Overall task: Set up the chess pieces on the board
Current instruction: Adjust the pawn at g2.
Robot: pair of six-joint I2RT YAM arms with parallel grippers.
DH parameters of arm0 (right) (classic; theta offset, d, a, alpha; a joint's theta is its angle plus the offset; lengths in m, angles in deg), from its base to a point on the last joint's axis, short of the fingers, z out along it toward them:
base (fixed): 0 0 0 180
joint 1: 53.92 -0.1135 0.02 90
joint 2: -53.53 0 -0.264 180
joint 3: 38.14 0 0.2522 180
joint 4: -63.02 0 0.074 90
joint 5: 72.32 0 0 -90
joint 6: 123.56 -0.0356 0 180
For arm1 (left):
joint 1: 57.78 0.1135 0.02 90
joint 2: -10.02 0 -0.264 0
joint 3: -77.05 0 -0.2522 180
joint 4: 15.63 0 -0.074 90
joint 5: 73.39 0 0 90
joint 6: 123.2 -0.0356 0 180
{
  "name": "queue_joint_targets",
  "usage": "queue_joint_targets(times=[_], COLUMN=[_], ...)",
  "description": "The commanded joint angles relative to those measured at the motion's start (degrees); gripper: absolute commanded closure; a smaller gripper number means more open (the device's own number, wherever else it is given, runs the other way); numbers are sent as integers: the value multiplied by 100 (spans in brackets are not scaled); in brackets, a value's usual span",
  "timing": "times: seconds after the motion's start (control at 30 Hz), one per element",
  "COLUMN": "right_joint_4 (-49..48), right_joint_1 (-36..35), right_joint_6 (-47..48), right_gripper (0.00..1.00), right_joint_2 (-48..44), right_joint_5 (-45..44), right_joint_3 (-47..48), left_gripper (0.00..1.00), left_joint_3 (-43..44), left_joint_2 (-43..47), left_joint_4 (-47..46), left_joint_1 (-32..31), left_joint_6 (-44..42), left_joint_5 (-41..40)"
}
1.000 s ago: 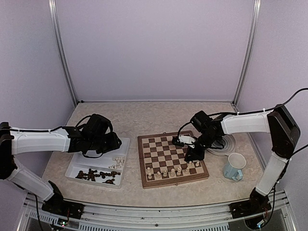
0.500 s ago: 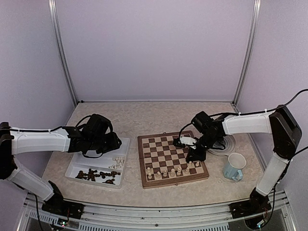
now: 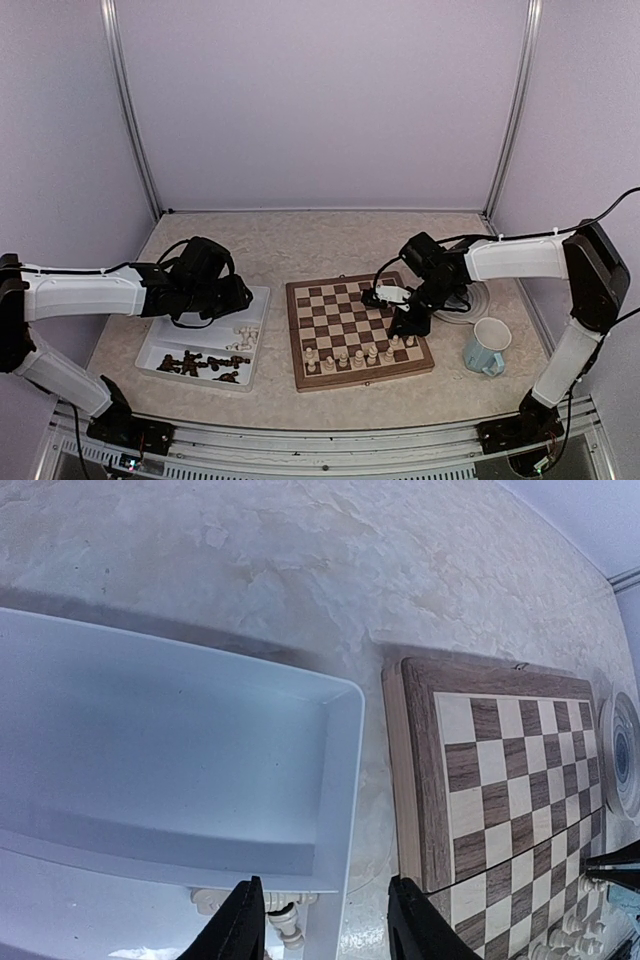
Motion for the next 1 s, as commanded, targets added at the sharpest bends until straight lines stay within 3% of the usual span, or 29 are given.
queue_joint_targets(times=[0.0,0.47,0.97], right_joint_4=[120,217,746], right_joint_1=[41,78,-121], right_joint_6=[39,-312,-76], right_gripper=[91,86,79], right_joint_2=[-225,-186,278], right_joint_5=[17,108,149], right_joint_3=[-112,429,963], left_gripper=[57,57,57], left_joint_3=[60,175,225], left_joint_2=[-48,-160,-282], left_joint_4=[-100,-92,-170], left_joint_1=[16,16,22], left_joint_6=[-97,-147,-169], left_joint_5=[26,70,130])
